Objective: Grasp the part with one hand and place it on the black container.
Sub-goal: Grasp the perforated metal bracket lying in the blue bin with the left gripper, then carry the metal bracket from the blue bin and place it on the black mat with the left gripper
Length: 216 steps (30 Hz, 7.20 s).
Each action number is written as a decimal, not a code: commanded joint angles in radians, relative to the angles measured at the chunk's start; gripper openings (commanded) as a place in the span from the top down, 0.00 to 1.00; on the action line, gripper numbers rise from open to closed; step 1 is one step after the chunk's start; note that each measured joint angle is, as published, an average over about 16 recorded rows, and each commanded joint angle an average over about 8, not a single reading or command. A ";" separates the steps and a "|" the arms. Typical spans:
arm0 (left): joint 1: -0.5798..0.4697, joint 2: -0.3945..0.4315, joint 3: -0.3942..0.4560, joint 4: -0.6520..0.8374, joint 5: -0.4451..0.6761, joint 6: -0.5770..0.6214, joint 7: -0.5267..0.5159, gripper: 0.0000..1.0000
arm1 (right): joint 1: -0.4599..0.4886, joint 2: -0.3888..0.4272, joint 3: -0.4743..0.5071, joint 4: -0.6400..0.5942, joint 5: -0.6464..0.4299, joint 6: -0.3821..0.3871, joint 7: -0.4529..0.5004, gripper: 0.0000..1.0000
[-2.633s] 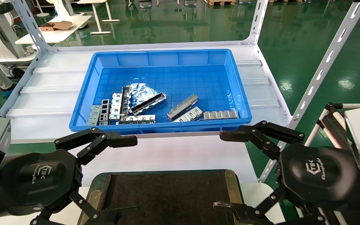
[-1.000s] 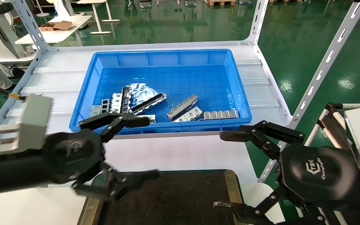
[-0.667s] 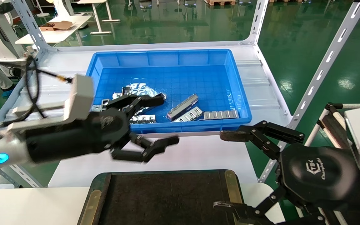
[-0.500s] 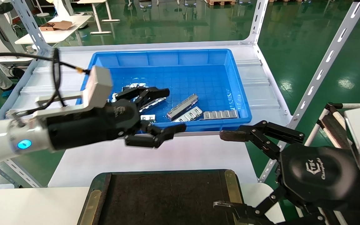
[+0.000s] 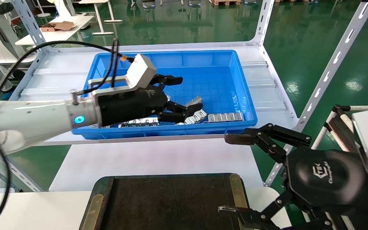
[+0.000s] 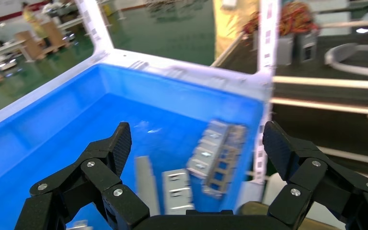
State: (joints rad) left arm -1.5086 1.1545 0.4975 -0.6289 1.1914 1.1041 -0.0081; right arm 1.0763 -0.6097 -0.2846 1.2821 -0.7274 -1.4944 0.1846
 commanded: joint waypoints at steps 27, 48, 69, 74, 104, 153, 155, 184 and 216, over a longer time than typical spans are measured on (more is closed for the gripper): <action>-0.122 0.206 0.050 0.445 0.044 -0.252 0.205 0.00 | 0.000 0.001 -0.002 0.000 0.001 0.001 -0.001 0.00; -0.090 0.211 0.165 0.387 -0.027 -0.327 0.133 1.00 | 0.001 0.001 -0.003 0.000 0.002 0.001 -0.002 0.91; -0.067 0.208 0.299 0.352 -0.108 -0.429 0.067 1.00 | 0.001 0.002 -0.005 0.000 0.003 0.002 -0.002 1.00; -0.062 0.207 0.322 0.352 -0.130 -0.436 0.064 1.00 | 0.001 0.002 -0.005 0.000 0.003 0.002 -0.003 1.00; -0.106 0.192 0.363 0.372 -0.275 -0.379 0.125 1.00 | 0.001 0.003 -0.007 0.000 0.005 0.003 -0.003 1.00; 0.477 -0.217 0.304 -0.505 -0.492 -0.200 -0.083 1.00 | 0.002 0.004 -0.010 0.000 0.007 0.004 -0.005 1.00; 0.528 -0.235 0.306 -0.566 -0.490 -0.283 -0.108 1.00 | 0.002 0.004 -0.010 0.000 0.007 0.004 -0.005 1.00; 0.806 -0.080 0.315 -0.598 -0.510 -0.901 -0.221 1.00 | 0.003 0.005 -0.012 0.000 0.008 0.005 -0.006 1.00; 0.756 0.207 0.214 -0.243 -0.535 -1.031 -0.107 1.00 | 0.003 0.006 -0.013 0.000 0.009 0.006 -0.007 1.00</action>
State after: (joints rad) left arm -0.7516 1.3606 0.7104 -0.8746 0.6554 0.0720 -0.1167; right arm 1.0792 -0.6042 -0.2980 1.2821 -0.7182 -1.4886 0.1780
